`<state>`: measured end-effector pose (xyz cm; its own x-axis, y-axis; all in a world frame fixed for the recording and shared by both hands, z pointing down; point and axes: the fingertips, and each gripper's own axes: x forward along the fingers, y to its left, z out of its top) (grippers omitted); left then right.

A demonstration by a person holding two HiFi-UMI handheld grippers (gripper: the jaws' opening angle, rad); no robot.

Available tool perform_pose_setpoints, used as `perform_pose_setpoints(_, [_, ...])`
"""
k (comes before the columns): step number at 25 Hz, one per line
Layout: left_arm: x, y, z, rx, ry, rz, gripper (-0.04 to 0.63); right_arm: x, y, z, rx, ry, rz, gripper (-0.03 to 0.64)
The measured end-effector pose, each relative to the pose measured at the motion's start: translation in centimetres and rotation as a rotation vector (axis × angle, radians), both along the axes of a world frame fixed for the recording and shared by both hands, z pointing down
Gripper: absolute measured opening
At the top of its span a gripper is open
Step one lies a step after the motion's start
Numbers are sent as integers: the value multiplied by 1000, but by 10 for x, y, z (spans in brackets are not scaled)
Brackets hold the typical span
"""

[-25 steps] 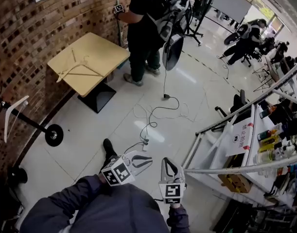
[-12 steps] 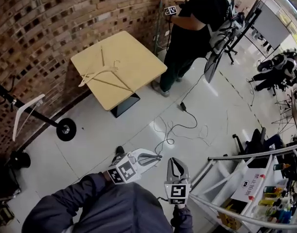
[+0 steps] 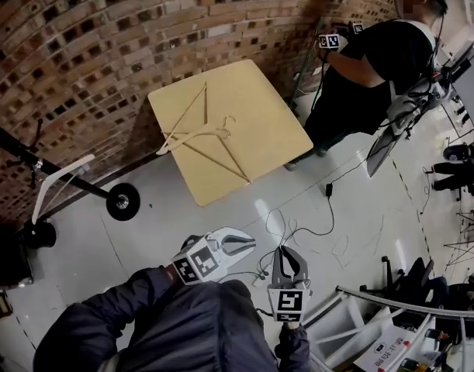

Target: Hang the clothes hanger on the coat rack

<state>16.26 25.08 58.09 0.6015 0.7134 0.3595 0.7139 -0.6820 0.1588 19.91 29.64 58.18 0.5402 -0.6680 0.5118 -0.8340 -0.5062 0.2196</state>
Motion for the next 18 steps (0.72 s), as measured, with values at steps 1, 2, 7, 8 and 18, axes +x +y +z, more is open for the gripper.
perform_pose_setpoints(1, [8,-11,-1,-2,4,-22,11,8,-10,-1,-2,1,-19,18])
perform_pose_setpoints(2, [15,-21,-2,-3,9,-43,11,15,-20,-2,-6,2,-41,18])
perform_pose_setpoints(7, [40,-67,1,2,20,-137,11,45,-73,5,-17,10,-153,18])
perform_pose_setpoints(8, [44,-74,2,2,19,-157,11,51,-82,6,-16,9,-173,18])
perform_pose_setpoints(18, [115,-161,22,22,-18,-377,11,133,-191,22,7,0,-405,18])
